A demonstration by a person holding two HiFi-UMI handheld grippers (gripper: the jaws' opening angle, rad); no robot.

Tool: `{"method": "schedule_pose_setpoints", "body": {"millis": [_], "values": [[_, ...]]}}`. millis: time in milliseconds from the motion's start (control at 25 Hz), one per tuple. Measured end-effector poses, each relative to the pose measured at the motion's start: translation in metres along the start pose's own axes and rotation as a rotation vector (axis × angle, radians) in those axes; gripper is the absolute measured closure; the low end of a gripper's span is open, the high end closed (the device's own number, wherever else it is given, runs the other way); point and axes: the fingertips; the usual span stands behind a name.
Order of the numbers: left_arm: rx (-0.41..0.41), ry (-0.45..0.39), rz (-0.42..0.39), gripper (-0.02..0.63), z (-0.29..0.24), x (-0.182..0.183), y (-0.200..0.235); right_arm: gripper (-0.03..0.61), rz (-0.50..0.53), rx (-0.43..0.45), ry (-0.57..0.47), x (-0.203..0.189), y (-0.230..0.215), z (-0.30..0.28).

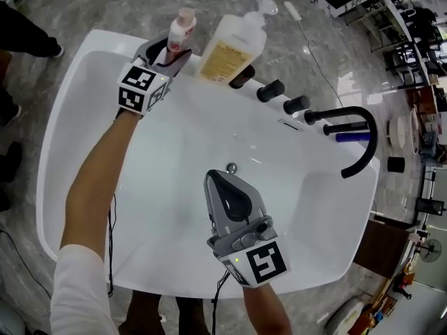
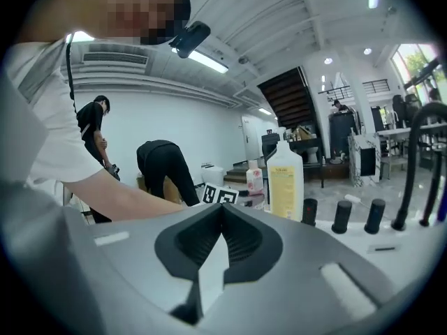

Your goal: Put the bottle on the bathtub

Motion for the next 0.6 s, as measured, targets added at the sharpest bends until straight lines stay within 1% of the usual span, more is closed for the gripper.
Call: {"method": "schedule_pose_setpoints", "body": {"millis": [120, 240, 280, 320, 360, 440, 520, 600], "values": [[-0.041, -0.032, 0.013, 0.377, -0.005, -0.001, -0.007, 0.566, -0.068, -0.009, 0.009, -0.019, 0.005, 0.000], [-0.044, -0.033, 0.015, 0.365, -0.001, -0.002, -0.008, 0.566, -0.096, 0.004, 0.014, -0.025, 0.016, -0.005], [-0.032, -0.039, 0.005, 0.336, 0.001, -0.002, -0.008, 0.566, -0.097, 0.005, 0.017, -0.026, 0.018, -0.007], [-0.014, -0.056, 0.001, 0.264, 0.003, -0.001, -0.006, 0.566, -0.098, 0.003, 0.019, -0.027, 0.021, -0.011], [0.006, -0.079, 0.006, 0.214, 0.006, 0.001, -0.004, 0.566, -0.103, 0.001, 0.019, -0.026, 0.023, -0.014], [0.031, -0.114, 0.029, 0.136, 0.011, 0.005, -0.004, 0.566, -0.121, 0.003, 0.011, -0.025, 0.031, -0.017], [0.022, -0.125, 0.030, 0.123, 0.019, 0.010, -0.010, 0.566, -0.127, 0.021, 0.014, -0.025, 0.040, -0.015], [0.003, -0.115, 0.017, 0.123, 0.033, 0.012, -0.019, 0.566, -0.119, 0.036, 0.033, -0.028, 0.048, -0.009]]}}
Point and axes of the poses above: the fingertips, and each gripper's own axes: z backward along the fingers, y to its left, x out of its top, and after that the axes turned 10 degrees about -y, right-handed
